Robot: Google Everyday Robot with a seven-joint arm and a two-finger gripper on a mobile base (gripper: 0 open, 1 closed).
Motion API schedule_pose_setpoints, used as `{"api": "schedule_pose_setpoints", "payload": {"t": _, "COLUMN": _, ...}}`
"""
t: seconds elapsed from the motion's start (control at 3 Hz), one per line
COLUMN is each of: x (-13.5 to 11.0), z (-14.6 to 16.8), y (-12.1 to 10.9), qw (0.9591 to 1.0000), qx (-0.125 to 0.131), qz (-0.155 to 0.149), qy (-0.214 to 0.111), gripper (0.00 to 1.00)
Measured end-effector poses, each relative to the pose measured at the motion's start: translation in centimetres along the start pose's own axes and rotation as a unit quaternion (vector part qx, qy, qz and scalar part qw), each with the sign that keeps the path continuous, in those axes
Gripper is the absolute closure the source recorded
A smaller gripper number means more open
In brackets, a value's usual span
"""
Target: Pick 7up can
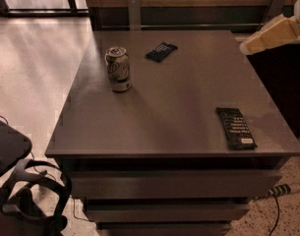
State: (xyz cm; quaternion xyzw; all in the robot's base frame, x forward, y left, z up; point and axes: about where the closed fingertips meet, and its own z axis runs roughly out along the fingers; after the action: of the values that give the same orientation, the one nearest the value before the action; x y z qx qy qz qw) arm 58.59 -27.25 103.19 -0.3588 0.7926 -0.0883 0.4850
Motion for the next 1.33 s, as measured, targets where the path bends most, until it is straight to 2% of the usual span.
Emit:
{"api": "schedule_pose_setpoints", "payload": {"t": 0.33, "x": 0.0, "z": 0.0, "y": 0.0, "qw": 1.0000, "qx": 0.000, "qz": 0.000, "qy": 0.000, "gripper": 0.00}}
{"api": "schedule_pose_setpoints", "payload": {"t": 0.67, "x": -0.6, "z": 1.6, "y": 1.2, "qw": 0.9995, "qx": -0.029, "qz": 0.001, "qy": -0.015, "gripper": 0.00}}
{"api": "schedule_pose_setpoints", "payload": {"t": 1.0, "x": -1.5, "z": 5.1, "y": 4.7, "qw": 0.9935, "qx": -0.102, "qz": 0.006, "qy": -0.051, "gripper": 0.00}}
{"api": "schedule_pose_setpoints", "payload": {"t": 1.33, "x": -2.7, "z": 7.5, "y": 8.4, "qw": 0.9817, "qx": -0.164, "qz": 0.020, "qy": -0.094, "gripper": 0.00}}
